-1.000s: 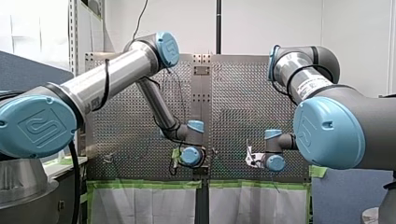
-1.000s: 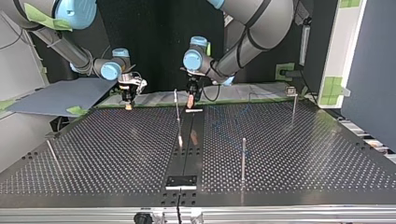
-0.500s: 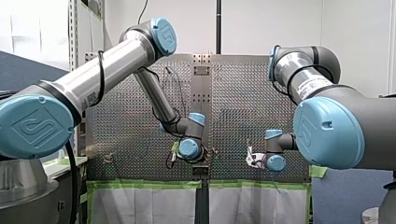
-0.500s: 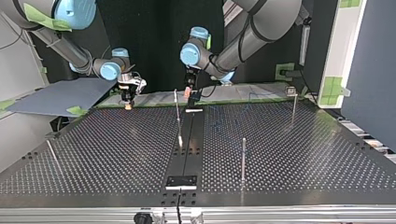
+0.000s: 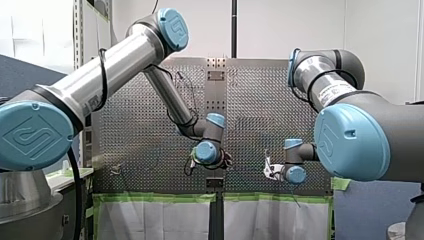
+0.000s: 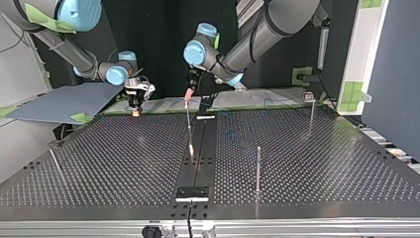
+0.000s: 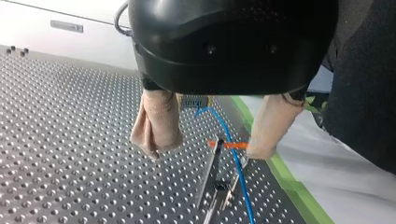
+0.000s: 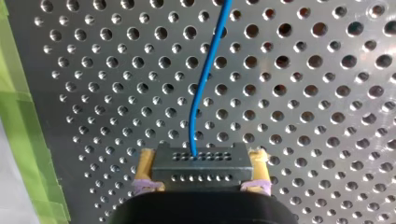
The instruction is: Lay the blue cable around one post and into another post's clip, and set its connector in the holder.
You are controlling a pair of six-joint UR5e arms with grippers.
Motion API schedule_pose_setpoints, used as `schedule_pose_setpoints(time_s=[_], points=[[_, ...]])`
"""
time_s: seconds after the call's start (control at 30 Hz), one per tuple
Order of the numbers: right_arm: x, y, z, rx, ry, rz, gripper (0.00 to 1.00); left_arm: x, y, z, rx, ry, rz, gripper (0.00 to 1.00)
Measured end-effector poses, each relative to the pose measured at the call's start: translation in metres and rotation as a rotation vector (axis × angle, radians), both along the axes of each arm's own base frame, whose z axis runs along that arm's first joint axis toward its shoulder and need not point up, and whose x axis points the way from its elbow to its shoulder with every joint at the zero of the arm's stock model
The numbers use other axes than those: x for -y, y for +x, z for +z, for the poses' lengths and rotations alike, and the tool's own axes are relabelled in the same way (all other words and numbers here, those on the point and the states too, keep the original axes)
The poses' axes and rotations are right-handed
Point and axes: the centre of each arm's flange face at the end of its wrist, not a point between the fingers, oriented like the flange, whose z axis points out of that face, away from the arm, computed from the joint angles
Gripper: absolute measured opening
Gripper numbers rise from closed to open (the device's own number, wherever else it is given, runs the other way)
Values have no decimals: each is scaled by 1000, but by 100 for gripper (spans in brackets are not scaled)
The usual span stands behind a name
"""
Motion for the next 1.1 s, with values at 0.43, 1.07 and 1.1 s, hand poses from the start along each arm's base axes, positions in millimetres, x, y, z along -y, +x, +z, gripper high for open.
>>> schedule_pose_setpoints(time_s=[0.43, 1.07, 1.1], points=[[0, 0, 0, 0, 3, -1, 0, 5, -5, 1, -2, -14, -7, 99], [0, 0, 0, 0, 4, -1, 0, 7, -6, 1, -7, -36, -7, 99], [0, 0, 0, 0, 4, -1, 0, 7, -6, 1, -7, -37, -6, 99]])
